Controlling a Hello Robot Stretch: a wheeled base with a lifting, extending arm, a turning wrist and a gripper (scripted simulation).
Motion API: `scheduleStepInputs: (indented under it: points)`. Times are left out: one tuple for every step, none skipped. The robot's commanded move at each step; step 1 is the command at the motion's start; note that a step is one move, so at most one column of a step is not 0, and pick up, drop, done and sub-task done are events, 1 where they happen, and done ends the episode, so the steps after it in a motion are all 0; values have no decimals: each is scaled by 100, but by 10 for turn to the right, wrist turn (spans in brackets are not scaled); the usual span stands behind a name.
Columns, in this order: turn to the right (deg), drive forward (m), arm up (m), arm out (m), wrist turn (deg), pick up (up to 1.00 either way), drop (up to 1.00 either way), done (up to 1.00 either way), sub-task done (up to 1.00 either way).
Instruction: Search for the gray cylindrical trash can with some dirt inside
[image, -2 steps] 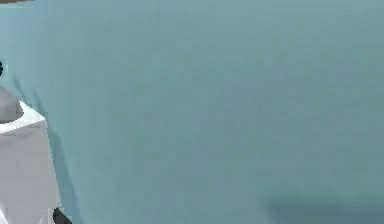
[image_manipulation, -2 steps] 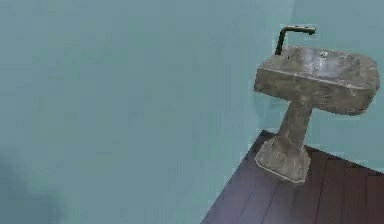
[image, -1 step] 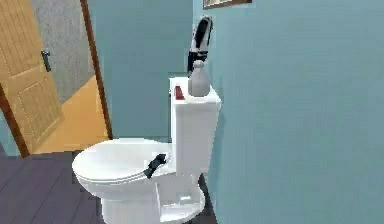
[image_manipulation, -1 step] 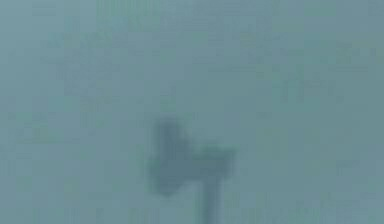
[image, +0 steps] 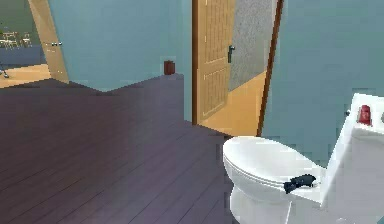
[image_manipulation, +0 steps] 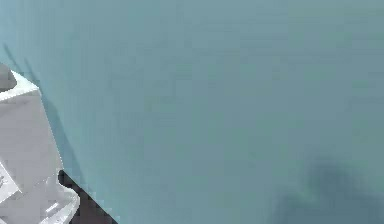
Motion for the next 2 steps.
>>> scheduleStepInputs:
  points:
    - [-60,0,0,0,0,0,0,0,0]
    - [0,100,0,0,0,0,0,0,0]
